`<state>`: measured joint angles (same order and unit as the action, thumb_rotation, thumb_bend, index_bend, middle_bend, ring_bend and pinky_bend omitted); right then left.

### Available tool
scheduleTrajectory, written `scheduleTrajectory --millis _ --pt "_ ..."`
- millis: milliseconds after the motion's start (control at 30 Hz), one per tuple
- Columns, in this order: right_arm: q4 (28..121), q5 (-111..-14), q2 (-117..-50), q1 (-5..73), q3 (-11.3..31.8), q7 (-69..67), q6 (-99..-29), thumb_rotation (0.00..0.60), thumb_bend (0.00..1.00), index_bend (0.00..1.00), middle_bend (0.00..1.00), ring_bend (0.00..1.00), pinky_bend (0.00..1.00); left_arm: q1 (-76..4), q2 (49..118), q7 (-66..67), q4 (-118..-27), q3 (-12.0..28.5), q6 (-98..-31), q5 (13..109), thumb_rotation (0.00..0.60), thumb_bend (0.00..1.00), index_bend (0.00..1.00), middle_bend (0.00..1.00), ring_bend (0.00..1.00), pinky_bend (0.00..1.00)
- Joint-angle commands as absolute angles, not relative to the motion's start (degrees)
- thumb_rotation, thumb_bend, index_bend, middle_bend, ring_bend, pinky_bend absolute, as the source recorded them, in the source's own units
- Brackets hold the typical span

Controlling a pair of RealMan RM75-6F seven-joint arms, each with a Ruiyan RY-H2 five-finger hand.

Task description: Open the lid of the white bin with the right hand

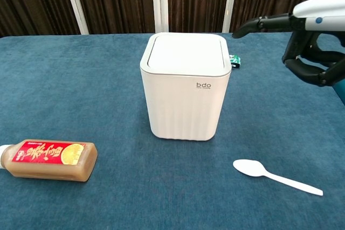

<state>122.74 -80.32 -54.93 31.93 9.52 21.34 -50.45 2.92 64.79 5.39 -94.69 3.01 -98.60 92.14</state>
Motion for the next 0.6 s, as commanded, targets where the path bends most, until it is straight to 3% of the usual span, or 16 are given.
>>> scheduleTrajectory --millis 33,600 --pt "123.7 -77.2 -55.6 33.5 9.8 24.0 -49.3 0.600 0.69 0.06 0.79 0.86 0.67 2.9 64.8 5.4 -94.7 3.0 -98.5 92.1 0.600 0.00 0.10 0.00 0.00 0.00" --pt "124.3 -64.1 -59.7 40.6 9.2 34.8 -47.6 0.600 0.69 0.06 0.79 0.86 0.67 2.9 64.7 5.4 -94.9 3.2 -98.4 91.5 0.600 0.00 0.10 0.00 0.00 0.00"
